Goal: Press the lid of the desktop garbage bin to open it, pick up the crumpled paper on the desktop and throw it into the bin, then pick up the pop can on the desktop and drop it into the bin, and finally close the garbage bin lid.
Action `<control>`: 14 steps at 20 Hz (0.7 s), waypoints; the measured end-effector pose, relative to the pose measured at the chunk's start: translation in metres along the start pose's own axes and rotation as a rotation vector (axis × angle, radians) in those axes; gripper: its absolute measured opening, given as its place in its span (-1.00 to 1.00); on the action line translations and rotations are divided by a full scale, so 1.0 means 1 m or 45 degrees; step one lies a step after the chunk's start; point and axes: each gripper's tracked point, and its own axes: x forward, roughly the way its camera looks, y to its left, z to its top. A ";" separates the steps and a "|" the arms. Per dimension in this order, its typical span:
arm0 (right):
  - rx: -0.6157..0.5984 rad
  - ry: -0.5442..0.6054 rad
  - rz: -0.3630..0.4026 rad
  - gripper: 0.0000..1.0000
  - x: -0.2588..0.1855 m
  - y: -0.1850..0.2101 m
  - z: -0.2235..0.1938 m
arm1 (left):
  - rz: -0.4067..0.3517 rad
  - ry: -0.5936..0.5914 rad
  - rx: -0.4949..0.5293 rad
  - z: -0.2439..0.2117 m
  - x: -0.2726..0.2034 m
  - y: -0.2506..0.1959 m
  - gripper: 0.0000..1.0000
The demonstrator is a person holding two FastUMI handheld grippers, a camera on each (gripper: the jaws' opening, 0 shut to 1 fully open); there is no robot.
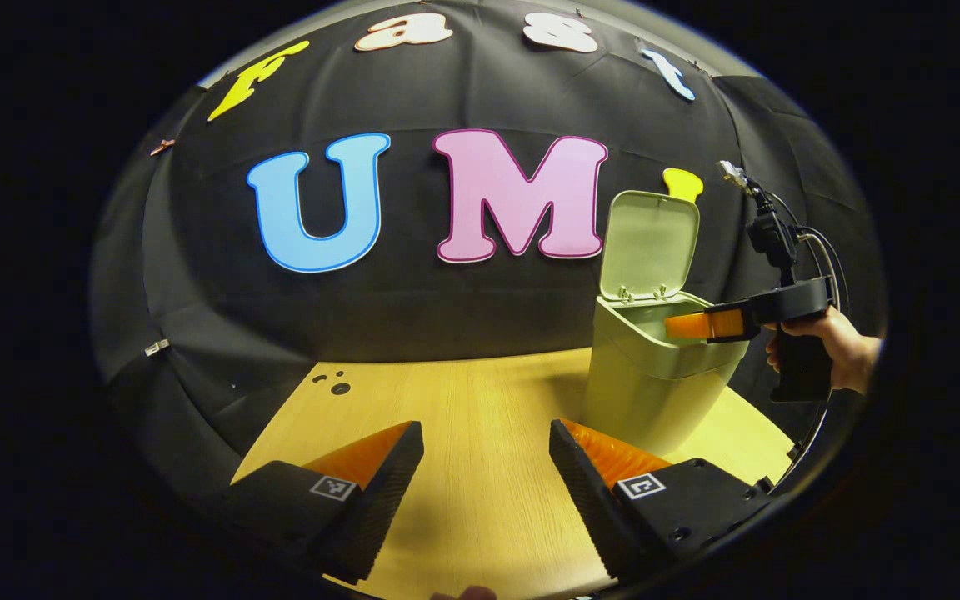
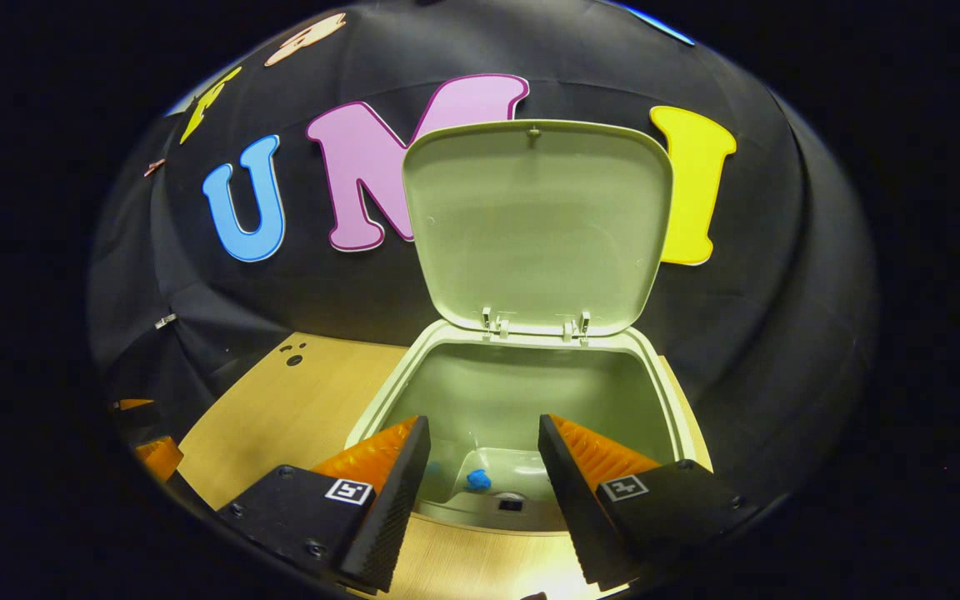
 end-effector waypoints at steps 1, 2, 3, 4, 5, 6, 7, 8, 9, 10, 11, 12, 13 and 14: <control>0.002 -0.014 0.002 0.67 -0.004 0.001 0.003 | -0.002 -0.003 0.004 0.001 0.000 -0.001 0.95; 0.005 -0.023 0.003 0.66 -0.007 0.001 0.006 | -0.004 -0.006 0.007 0.003 0.000 -0.001 0.95; 0.009 -0.033 0.003 0.66 -0.012 0.001 0.008 | -0.007 -0.009 0.008 0.003 0.000 -0.002 0.95; 0.008 -0.045 0.000 0.66 -0.017 0.000 0.011 | -0.010 -0.014 0.010 0.005 0.000 -0.003 0.94; 0.003 -0.064 -0.005 0.66 -0.022 -0.001 0.016 | -0.013 -0.019 0.013 0.006 -0.001 -0.004 0.95; -0.003 -0.087 -0.006 0.67 -0.029 -0.002 0.023 | -0.017 -0.021 0.015 0.006 -0.001 -0.006 0.95; -0.008 -0.108 -0.003 0.66 -0.036 -0.001 0.030 | -0.020 -0.022 0.014 0.005 -0.003 -0.007 0.95; -0.018 -0.133 -0.008 0.66 -0.042 -0.002 0.038 | -0.025 -0.023 0.012 0.005 -0.004 -0.008 0.95; -0.029 -0.159 -0.010 0.67 -0.049 -0.003 0.047 | -0.031 -0.024 0.011 0.005 -0.005 -0.009 0.95; -0.041 -0.185 -0.010 0.66 -0.055 -0.002 0.058 | -0.035 -0.028 0.012 0.005 -0.006 -0.011 0.95; -0.052 -0.219 -0.012 0.66 -0.062 -0.002 0.070 | -0.040 -0.031 0.014 0.005 -0.008 -0.011 0.95; -0.062 -0.248 -0.012 0.66 -0.068 0.002 0.083 | -0.044 -0.034 0.014 0.005 -0.008 -0.013 0.95; -0.071 -0.281 -0.015 0.66 -0.074 0.003 0.096 | -0.048 -0.036 0.013 0.005 -0.008 -0.014 0.96; -0.078 -0.309 -0.014 0.66 -0.080 0.004 0.108 | -0.051 -0.037 0.010 0.005 -0.009 -0.015 0.95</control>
